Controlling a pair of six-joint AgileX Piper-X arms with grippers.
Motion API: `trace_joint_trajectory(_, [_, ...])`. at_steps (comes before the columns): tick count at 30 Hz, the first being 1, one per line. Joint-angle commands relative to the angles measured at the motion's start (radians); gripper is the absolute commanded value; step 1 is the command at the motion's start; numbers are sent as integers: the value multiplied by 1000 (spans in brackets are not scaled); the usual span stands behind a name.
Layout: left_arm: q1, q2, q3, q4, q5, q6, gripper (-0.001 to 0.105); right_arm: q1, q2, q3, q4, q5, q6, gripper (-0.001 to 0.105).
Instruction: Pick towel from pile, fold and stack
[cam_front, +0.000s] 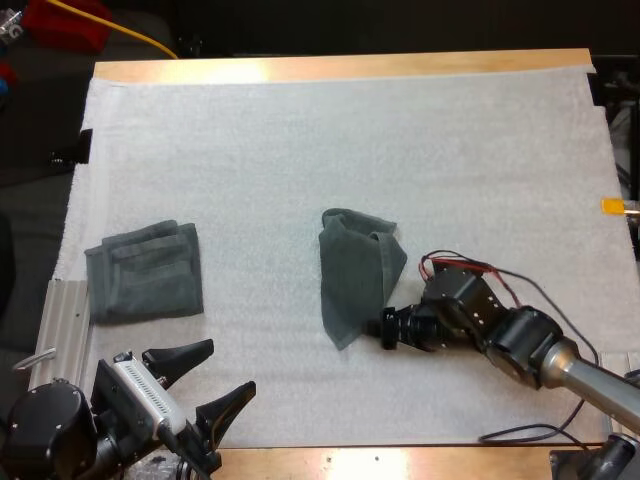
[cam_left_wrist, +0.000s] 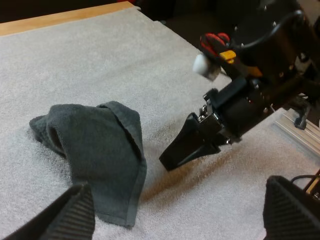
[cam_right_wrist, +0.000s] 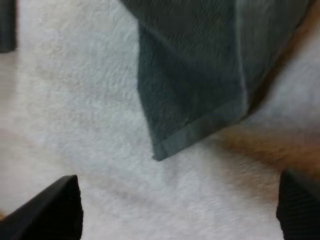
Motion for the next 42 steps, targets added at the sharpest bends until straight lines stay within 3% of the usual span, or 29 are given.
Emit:
trace_joint_trajectory(1, [-3, 2, -6, 5, 14, -9, 69, -1, -7, 11, -43, -39, 27, 77])
trace_joint_trajectory(13, [-3, 2, -6, 9, 14, -9, 69, 105, 45, 53, -171, -74, 168, 77])
trace_joint_trajectory(18, [-3, 2, -6, 91, 14, -9, 69, 143, 128, 53, -251, -74, 247, 77])
trace_joint_trajectory(30, [-3, 2, -6, 117, 14, -9, 69, 146, 287, 53, -472, -74, 444, 77])
trace_joint_trajectory(42, [-3, 2, -6, 117, 14, -7, 69, 146, 369, 53, -543, -51, 489, 77])
